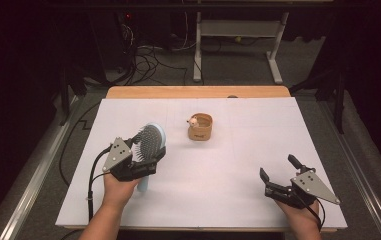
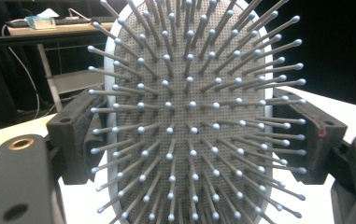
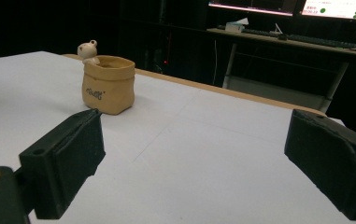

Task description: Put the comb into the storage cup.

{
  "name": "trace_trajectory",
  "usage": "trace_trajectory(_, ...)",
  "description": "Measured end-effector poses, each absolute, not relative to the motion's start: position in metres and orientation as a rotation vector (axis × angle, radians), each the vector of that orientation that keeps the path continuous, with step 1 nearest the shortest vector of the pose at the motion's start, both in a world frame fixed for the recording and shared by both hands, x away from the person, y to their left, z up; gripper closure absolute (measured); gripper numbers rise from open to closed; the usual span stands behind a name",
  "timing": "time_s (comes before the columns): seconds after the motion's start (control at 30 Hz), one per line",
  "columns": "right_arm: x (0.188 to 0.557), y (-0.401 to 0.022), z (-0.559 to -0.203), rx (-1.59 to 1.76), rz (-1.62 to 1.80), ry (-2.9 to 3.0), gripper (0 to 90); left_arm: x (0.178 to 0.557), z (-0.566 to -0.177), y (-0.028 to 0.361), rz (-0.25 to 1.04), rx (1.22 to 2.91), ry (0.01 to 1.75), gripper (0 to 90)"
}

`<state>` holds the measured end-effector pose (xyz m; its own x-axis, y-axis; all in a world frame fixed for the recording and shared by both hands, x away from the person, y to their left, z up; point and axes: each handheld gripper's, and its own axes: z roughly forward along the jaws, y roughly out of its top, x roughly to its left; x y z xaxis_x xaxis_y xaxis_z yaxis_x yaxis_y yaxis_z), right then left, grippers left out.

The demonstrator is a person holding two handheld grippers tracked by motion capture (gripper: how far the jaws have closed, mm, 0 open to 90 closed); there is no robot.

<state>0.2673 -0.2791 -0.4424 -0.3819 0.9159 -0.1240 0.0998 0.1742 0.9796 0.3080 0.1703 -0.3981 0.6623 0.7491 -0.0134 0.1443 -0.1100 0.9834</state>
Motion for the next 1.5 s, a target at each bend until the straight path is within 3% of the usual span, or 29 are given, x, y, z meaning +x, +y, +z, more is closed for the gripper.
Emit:
trace_trajectory(1.0, 0.277, -0.264, -0.445, 0.988, 1.314, 1.705, 5.6, 0.32, -0.391, 0.128, 0.549, 1.623, 0.629, 20.6)
trace_trajectory(1.5, 0.294, -0.233, -0.437, 0.967, 1.364, 1.796, 5.0, 0.318, -0.394, 0.13, 0.537, 1.62, 0.617, 20.6)
